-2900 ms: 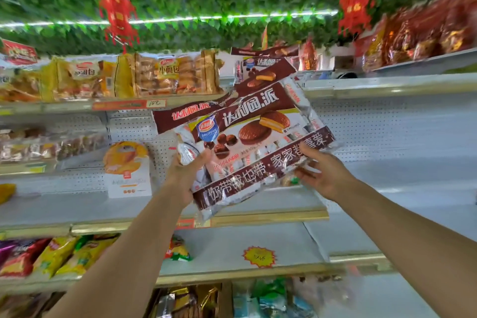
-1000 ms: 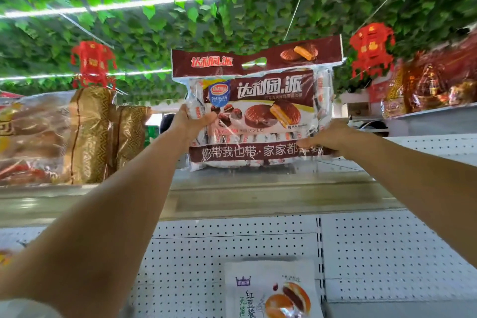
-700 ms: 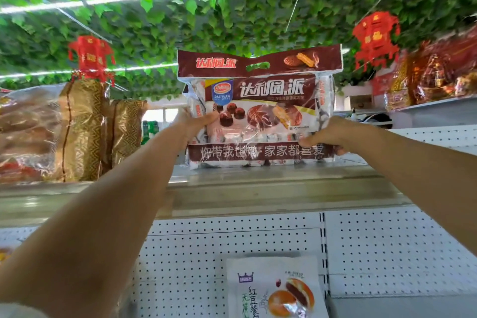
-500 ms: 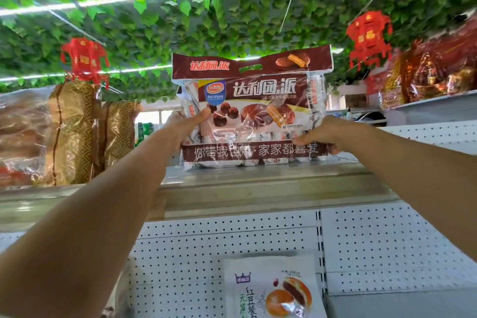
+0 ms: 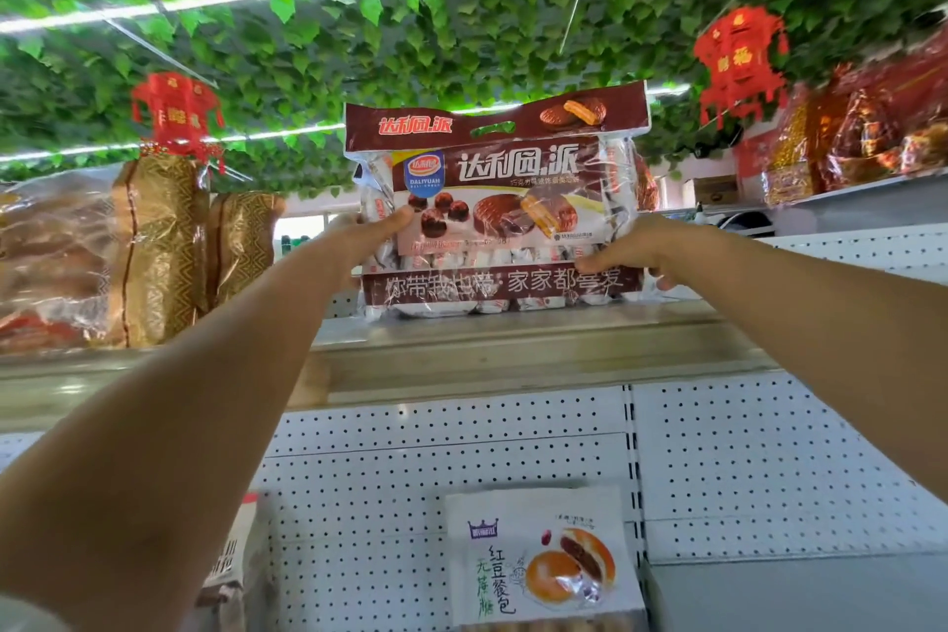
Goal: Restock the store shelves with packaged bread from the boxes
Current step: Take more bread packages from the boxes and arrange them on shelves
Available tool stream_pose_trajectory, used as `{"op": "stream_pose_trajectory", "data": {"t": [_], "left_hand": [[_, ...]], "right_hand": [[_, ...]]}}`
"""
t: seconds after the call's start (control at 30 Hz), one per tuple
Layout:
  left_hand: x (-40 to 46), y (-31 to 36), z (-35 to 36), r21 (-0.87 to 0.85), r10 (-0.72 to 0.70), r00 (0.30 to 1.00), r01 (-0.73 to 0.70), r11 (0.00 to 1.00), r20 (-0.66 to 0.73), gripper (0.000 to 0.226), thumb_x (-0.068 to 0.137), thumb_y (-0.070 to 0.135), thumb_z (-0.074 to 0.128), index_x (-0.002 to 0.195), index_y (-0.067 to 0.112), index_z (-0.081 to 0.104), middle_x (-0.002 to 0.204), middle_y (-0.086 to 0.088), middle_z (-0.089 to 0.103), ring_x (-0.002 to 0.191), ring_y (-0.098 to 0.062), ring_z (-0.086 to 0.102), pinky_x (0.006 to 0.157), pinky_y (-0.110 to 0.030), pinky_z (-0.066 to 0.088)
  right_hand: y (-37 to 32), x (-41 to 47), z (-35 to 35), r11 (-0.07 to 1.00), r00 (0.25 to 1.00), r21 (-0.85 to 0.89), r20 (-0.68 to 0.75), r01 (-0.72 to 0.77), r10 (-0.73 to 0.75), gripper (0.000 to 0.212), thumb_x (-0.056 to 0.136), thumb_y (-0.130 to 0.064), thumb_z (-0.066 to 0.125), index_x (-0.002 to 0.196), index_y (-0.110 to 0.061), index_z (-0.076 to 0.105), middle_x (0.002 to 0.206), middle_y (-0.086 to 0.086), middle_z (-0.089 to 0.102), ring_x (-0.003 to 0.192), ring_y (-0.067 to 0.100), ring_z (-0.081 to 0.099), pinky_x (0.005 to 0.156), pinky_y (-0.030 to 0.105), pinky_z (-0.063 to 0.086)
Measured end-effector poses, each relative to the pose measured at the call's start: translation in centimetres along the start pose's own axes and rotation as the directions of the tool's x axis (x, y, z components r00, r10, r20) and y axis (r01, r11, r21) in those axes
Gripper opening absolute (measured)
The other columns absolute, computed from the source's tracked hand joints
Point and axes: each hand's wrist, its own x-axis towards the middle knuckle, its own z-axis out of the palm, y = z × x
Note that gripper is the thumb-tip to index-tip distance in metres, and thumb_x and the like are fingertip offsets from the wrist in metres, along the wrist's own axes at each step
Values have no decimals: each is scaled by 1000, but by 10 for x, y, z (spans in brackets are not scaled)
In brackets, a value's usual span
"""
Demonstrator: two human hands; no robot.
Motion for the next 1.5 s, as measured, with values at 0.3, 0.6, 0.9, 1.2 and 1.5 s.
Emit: {"op": "stream_pose_trajectory", "data": {"t": [0.3, 0.6, 0.9, 1.2, 1.5], "left_hand": [[-29, 4, -3, 64, 9, 995, -3, 998, -99, 106, 71, 65, 76, 152, 19, 28, 156, -14, 34, 133, -37, 44, 101, -51, 46], [-101, 15, -9, -176, 151, 969, -186, 966, -196, 52, 89, 31, 73, 134, 15, 52, 126, -5, 60, 104, -18, 62, 81, -37, 54], [-191, -20, -40, -584, 102, 963, -233, 778, -247, 15, 99, 14, 58, 113, 15, 63, 95, -4, 73, 72, -17, 71, 69, -33, 61], [-260, -106, -112, -442, 17, 978, -109, 890, -207, 15, 98, 21, 60, 106, 11, 66, 91, -3, 75, 74, -15, 70, 68, -29, 59], [-322, -218, -214, -441, -237, 962, 155, 884, -139, 10, 98, 20, 58, 104, 17, 66, 85, 2, 75, 76, -16, 69, 71, -29, 56]], "right_hand": [[-1, -29, 0, 984, 979, 107, -162, 141, -123, 97, 81, -32, 79, 151, -2, 18, 153, 16, 31, 136, 34, 38, 102, 41, 40], [-13, -81, 23, 913, 850, -10, -360, 408, -384, 23, 91, -30, 66, 101, -10, 65, 105, 10, 68, 97, 27, 64, 91, 46, 52], [-47, -139, 100, 655, 604, 53, -446, 754, -660, 12, 88, -25, 54, 88, -21, 65, 89, -8, 66, 89, 21, 61, 79, 48, 52], [-64, -211, 209, 490, 503, 116, -240, 864, -831, 9, 94, -19, 59, 100, -14, 63, 97, -6, 58, 95, 12, 52, 84, 34, 49], [-92, -306, 321, 637, 654, 277, 40, 719, -755, 13, 93, -14, 60, 106, -12, 63, 104, -2, 60, 82, 22, 62, 74, 29, 51]]}}
